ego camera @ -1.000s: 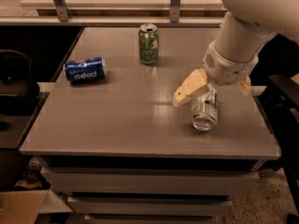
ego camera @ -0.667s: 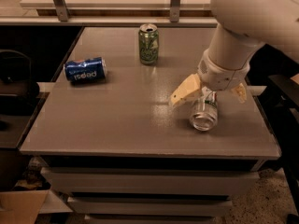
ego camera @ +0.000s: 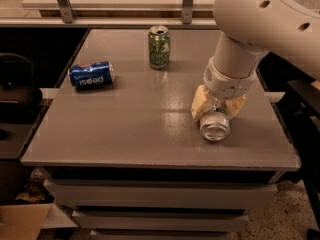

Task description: Move 7up can near pepsi can

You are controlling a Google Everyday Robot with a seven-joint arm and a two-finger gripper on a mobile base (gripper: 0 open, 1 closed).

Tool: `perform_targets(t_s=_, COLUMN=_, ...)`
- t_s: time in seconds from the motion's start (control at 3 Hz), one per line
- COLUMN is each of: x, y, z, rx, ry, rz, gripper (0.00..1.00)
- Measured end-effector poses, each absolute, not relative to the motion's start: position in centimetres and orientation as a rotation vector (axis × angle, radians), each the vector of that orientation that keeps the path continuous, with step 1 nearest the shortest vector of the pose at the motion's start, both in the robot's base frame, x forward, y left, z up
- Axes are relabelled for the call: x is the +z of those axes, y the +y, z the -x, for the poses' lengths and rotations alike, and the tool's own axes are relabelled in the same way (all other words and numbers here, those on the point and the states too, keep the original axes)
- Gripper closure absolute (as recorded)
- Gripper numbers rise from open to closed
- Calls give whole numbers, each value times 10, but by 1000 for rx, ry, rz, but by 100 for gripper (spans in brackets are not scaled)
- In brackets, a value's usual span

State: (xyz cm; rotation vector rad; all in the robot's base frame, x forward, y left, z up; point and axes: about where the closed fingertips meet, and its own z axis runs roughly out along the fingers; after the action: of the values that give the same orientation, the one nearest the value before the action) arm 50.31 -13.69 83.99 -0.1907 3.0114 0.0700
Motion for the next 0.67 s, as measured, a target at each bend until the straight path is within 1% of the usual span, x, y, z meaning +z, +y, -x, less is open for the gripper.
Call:
perform_targets(t_s=0.33, x=845, y=-128, z=-509, rx=63, ry=2993, rz=266, gripper=63)
perform_targets(t_s=0.67, x=863, y=-111, z=-520, rx=65, ry=2946, rz=445, gripper=88)
